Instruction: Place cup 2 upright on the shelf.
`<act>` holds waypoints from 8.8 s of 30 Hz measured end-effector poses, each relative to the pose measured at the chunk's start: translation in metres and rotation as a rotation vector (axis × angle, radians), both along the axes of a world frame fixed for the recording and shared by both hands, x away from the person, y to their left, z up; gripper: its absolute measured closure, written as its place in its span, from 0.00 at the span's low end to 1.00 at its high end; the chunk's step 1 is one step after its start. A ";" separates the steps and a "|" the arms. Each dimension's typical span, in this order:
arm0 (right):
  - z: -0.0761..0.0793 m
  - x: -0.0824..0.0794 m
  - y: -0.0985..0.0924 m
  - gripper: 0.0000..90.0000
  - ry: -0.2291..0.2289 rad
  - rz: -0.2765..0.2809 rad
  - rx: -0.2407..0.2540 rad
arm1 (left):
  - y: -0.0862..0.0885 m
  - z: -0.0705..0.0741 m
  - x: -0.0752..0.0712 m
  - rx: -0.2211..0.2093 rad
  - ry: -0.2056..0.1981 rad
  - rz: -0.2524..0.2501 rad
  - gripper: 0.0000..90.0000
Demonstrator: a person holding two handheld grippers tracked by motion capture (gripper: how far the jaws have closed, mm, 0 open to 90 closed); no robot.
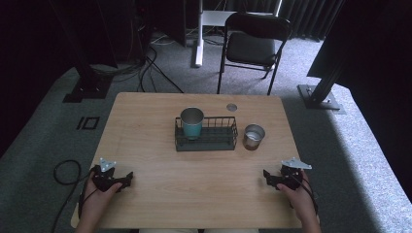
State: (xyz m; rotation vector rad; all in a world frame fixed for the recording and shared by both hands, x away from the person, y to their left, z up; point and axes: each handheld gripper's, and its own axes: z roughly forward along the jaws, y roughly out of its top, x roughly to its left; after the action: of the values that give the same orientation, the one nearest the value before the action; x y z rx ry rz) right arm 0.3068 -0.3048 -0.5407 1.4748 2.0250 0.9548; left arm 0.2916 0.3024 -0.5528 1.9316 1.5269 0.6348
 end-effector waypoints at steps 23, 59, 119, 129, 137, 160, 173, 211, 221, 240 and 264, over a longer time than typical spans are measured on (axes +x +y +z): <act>0.016 0.026 0.010 0.14 -0.072 0.032 0.034 | 0.000 0.000 0.000 0.000 0.000 0.000 0.11; 0.021 0.073 0.027 0.14 -0.144 0.067 0.093 | 0.000 0.000 0.000 -0.002 0.000 0.001 0.11; 0.011 0.114 0.052 0.18 -0.189 0.053 0.099 | 0.000 0.000 0.000 -0.002 0.000 0.002 0.11; 0.018 0.114 0.051 0.20 -0.166 0.069 0.071 | 0.000 0.000 0.000 -0.002 0.000 0.002 0.11; 0.025 0.112 0.050 0.20 -0.175 0.076 0.074 | 0.000 0.000 0.000 -0.002 0.000 0.002 0.11; 0.070 0.107 0.041 0.20 -0.226 0.071 0.078 | 0.000 0.000 0.000 -0.002 0.000 0.002 0.11; 0.102 0.108 0.047 0.20 -0.261 0.096 0.073 | 0.000 0.000 0.000 -0.002 0.000 0.001 0.11; 0.136 0.120 0.119 0.20 -0.291 0.247 0.095 | 0.000 0.000 0.000 -0.002 0.000 0.002 0.11; 0.131 0.124 0.138 0.20 -0.275 0.283 0.099 | 0.000 0.000 0.000 -0.002 0.000 0.002 0.11; 0.109 0.133 0.159 0.20 -0.235 0.309 0.105 | 0.000 0.000 0.000 -0.002 0.000 0.001 0.11; 0.077 0.138 0.173 0.20 -0.186 0.315 0.089 | 0.000 0.000 0.000 -0.003 -0.002 0.003 0.11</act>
State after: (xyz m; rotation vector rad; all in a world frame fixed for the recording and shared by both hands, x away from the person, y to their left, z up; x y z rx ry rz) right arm 0.4451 -0.1321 -0.4635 1.0798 2.1353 1.2715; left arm 0.2916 0.3022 -0.5529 1.9269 1.5286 0.6351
